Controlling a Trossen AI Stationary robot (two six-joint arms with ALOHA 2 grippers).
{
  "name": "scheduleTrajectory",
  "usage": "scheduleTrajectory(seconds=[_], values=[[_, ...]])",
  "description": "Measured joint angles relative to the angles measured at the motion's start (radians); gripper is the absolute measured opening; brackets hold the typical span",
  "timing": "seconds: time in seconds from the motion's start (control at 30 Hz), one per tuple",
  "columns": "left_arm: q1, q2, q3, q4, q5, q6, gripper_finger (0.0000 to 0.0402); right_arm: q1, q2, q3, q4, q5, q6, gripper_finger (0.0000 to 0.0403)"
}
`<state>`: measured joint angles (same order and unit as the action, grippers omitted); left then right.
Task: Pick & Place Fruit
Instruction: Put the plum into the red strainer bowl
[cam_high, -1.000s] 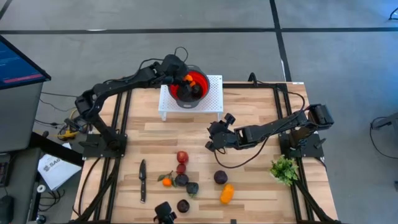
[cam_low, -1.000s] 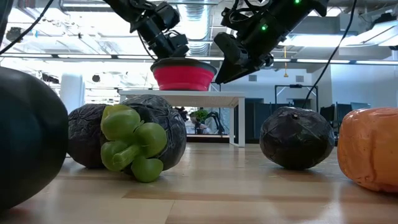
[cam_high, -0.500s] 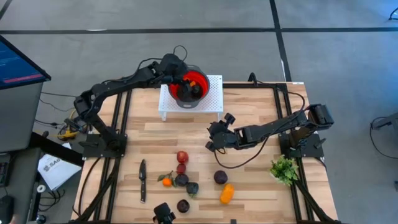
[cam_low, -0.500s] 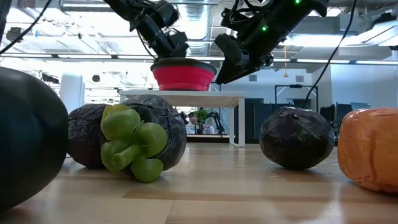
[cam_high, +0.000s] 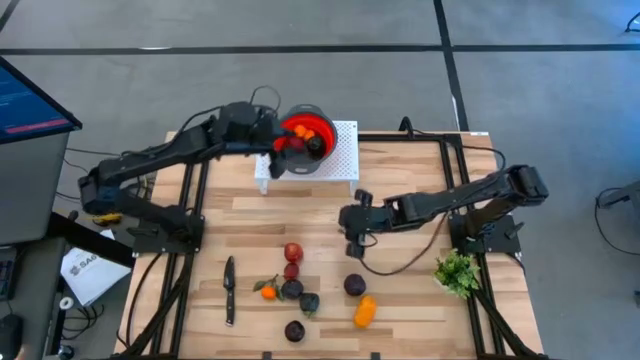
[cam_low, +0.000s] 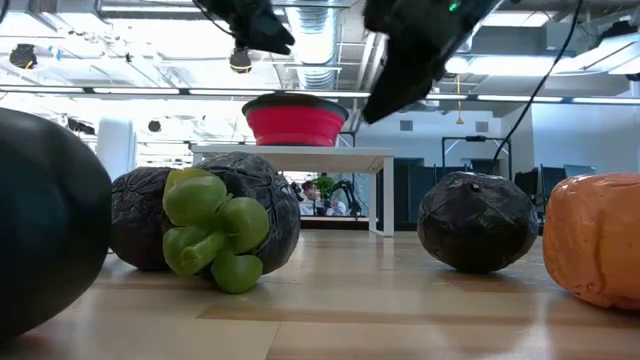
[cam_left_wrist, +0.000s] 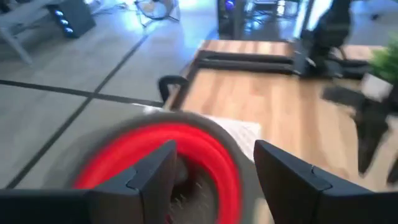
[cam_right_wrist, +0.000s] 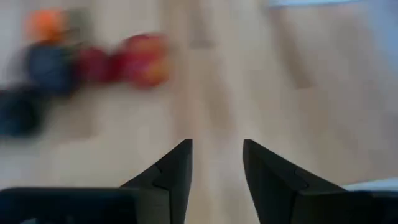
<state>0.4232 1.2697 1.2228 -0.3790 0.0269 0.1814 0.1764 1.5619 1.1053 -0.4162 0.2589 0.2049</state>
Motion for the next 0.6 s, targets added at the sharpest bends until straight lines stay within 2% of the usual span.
scheduleTrajectory(seconds=[0.13,0.23,0.43,0.6], values=[[-0.038,-0.105,-0.145,0.032,-0.002,-0.019,0.02,0.038,-0.024,0.001,-0.008,-0.247,-0.066,0.0183],[-0.06,-0.175,-0.262,0.087,-0.002,-0.066,0.0196,0.086,0.003,0.001,-0.017,-0.334,-0.113,0.0237],[-0.078,-0.292,-0.457,0.202,-0.002,-0.166,0.0187,0.196,0.093,-0.001,-0.037,-0.329,-0.279,0.0328],[-0.076,-0.359,-0.557,0.269,-0.003,-0.219,0.0183,0.244,0.164,-0.001,-0.018,-0.285,-0.348,0.0353]])
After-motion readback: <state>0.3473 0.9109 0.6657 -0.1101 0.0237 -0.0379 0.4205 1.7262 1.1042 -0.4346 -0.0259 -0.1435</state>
